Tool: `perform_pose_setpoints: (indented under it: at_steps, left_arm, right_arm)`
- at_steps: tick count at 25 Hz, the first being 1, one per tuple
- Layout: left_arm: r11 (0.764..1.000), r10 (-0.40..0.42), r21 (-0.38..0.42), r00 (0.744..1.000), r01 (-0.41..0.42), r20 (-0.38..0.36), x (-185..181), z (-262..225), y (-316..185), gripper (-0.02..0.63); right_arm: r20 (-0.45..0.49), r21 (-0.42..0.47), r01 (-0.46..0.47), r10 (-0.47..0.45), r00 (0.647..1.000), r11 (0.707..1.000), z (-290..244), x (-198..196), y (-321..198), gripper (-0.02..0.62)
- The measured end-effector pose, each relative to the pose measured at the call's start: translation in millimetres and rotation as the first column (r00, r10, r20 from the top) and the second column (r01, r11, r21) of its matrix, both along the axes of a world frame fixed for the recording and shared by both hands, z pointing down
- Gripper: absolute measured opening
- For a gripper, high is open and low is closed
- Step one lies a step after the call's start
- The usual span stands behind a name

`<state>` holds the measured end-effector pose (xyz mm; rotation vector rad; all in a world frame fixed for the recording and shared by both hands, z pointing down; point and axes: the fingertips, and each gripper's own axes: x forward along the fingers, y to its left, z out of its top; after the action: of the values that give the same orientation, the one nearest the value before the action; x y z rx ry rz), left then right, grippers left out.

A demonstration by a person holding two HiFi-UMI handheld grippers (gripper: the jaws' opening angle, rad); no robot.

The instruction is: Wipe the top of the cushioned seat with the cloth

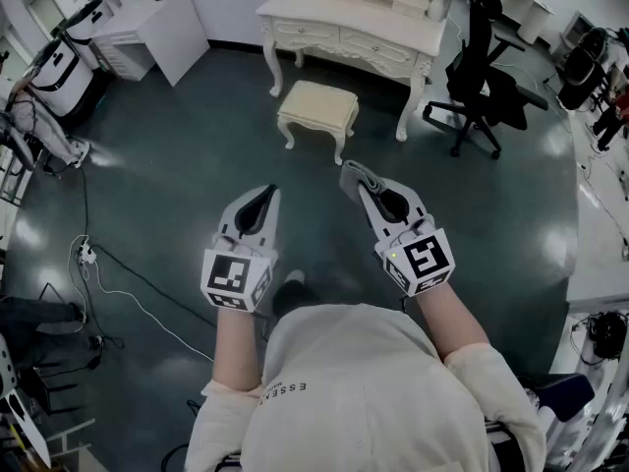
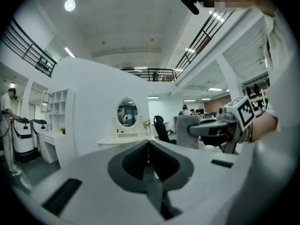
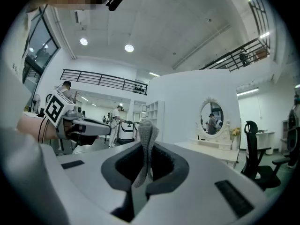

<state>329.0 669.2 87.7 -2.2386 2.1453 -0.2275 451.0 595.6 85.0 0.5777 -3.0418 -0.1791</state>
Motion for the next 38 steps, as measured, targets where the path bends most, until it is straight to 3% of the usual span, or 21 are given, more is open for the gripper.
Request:
perform_pose_setpoints:
  at_steps: [14,18,25,30,38]
  left_arm:
    - [0.999,0.01,-0.043,1.0,-0.009,0.012,1.6,11.8,-21.5,0.003]
    - [0.998,0.015,-0.068,1.0,-0.015,0.007,-12.6,20.4,-37.1,0.003]
    - [0.996,0.035,-0.081,0.999,-0.037,-0.024,-93.2,22.1,-76.9,0.003]
    - [0.99,0.109,-0.089,0.994,-0.111,-0.03,-161.2,18.9,-121.8,0.003]
    - [0.981,0.142,-0.128,0.989,-0.147,-0.048,-241.5,29.0,-172.5,0.003]
  right_arm:
    - [-0.036,-0.07,-0.022,0.02,0.999,0.997,24.8,1.4,-21.9,0.029]
    - [-0.038,-0.102,-0.021,0.018,0.999,0.995,34.3,-13.6,-37.8,0.029]
    - [-0.074,-0.129,-0.06,0.05,0.996,0.99,40.3,-87.4,-76.6,0.029]
    - [-0.103,-0.108,-0.125,0.114,0.988,0.986,35.5,-154.1,-115.1,0.029]
    - [-0.108,-0.194,-0.191,0.172,0.979,0.962,51.6,-232.3,-168.4,0.029]
